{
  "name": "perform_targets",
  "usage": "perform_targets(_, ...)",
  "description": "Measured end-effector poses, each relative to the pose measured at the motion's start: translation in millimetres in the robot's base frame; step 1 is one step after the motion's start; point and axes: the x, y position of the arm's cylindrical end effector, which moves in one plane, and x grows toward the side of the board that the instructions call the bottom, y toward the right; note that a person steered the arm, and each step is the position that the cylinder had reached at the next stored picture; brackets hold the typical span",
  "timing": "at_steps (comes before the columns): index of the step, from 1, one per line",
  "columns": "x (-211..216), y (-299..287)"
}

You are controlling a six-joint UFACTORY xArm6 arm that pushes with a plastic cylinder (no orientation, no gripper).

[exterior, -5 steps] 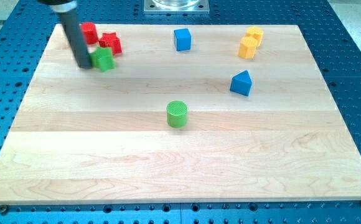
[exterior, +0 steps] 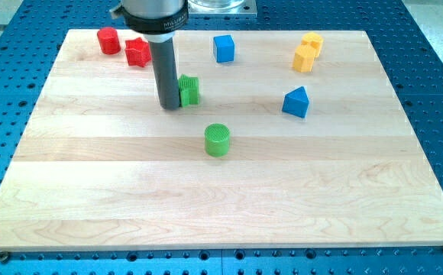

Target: Put the green star to the top of the green circle

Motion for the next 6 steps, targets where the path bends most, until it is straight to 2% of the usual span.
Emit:
perform_targets(1,-33.0,-2.1)
perform_targets(2,-39.2,18.9)
perform_targets(4,-26.3,98.6)
perform_targets(5,7.2,99.7)
perform_targets(6,38.5,133.0)
